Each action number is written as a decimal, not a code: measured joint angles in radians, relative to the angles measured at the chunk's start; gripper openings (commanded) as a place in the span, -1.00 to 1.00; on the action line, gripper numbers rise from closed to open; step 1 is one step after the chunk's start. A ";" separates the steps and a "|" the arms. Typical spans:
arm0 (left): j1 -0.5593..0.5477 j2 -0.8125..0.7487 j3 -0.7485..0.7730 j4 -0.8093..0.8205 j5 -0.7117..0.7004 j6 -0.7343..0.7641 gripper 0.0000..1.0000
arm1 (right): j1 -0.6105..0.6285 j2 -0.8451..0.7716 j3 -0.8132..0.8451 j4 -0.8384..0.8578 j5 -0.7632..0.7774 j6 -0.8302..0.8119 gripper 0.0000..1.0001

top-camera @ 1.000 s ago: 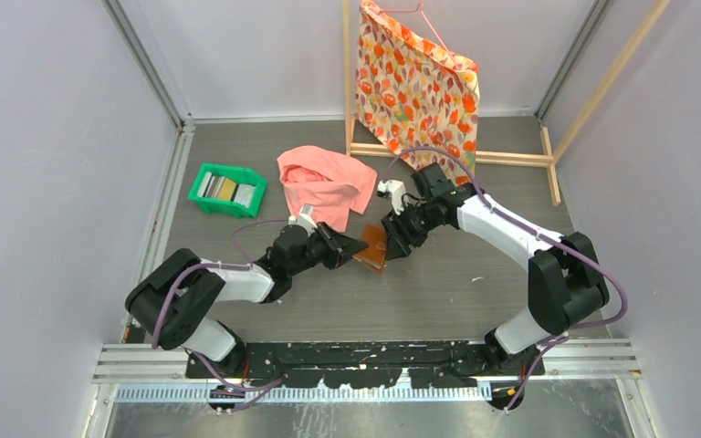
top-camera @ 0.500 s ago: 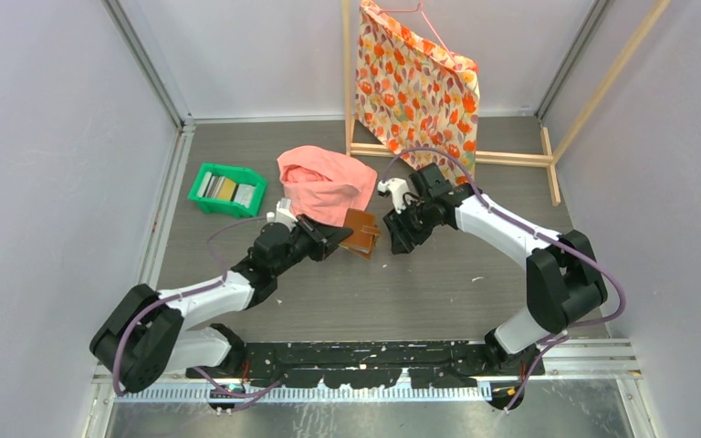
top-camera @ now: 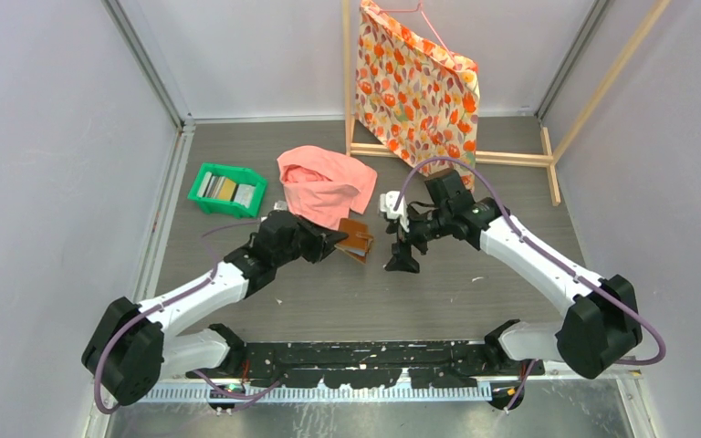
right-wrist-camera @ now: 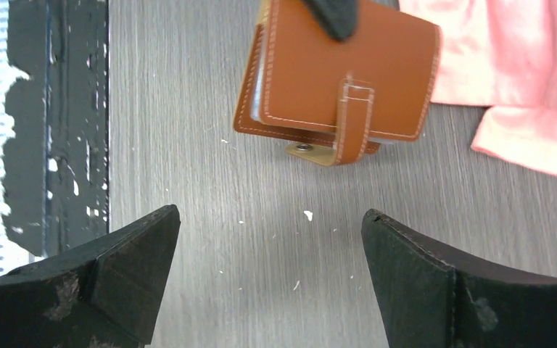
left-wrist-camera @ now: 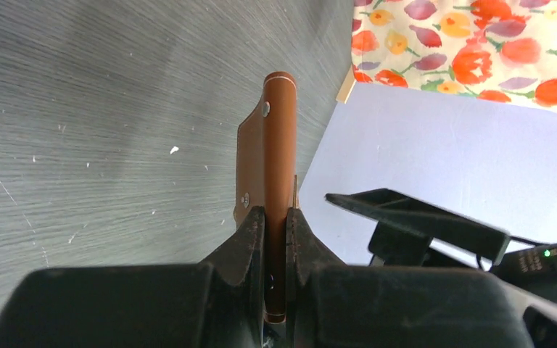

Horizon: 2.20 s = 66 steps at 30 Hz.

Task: Put the credit cards into the card holder
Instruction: Close the card holder at the center of the board.

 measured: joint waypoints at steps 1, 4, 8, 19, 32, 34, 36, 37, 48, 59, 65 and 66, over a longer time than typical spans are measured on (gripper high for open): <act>0.000 0.000 0.021 -0.033 0.000 -0.008 -0.99 | 0.008 0.002 -0.003 -0.004 -0.004 -0.038 1.00; 0.000 0.000 0.080 -0.133 -0.003 -0.030 -0.99 | 0.045 0.005 -0.009 -0.013 0.008 -0.138 1.00; 0.000 0.002 0.099 -0.193 0.002 -0.071 -0.99 | 0.127 0.006 -0.016 0.042 0.109 -0.177 1.00; 0.000 0.042 0.099 -0.245 0.031 -0.141 -0.99 | 0.315 0.045 -0.043 0.233 0.356 -0.139 0.97; 0.008 0.037 0.091 -0.244 0.023 -0.178 -0.99 | 0.399 0.153 -0.055 0.335 0.617 -0.103 -0.34; 0.011 0.037 0.089 -0.244 0.014 -0.192 -0.97 | 0.399 0.153 -0.055 0.340 0.631 -0.103 -0.48; 0.013 0.035 0.085 -0.246 0.011 -0.204 -0.91 | 0.401 0.153 -0.055 0.347 0.650 -0.106 -0.54; 0.014 0.034 0.081 -0.246 0.010 -0.212 -0.82 | 0.403 0.153 -0.055 0.347 0.653 -0.108 -0.58; 0.009 -0.113 0.038 -0.246 -0.006 -0.169 0.86 | 0.351 0.151 -0.046 0.273 0.565 -0.079 -0.98; 0.015 -0.384 -0.144 0.022 -0.021 0.340 0.98 | 0.086 0.169 0.159 -0.257 0.148 -0.270 -0.91; 0.014 -0.312 -0.233 0.192 0.190 0.674 0.97 | 0.071 0.378 0.358 -0.583 0.013 -0.452 -0.93; 0.011 -0.305 -0.235 0.219 0.226 0.726 0.98 | 0.068 0.406 0.372 -0.624 -0.002 -0.478 -0.92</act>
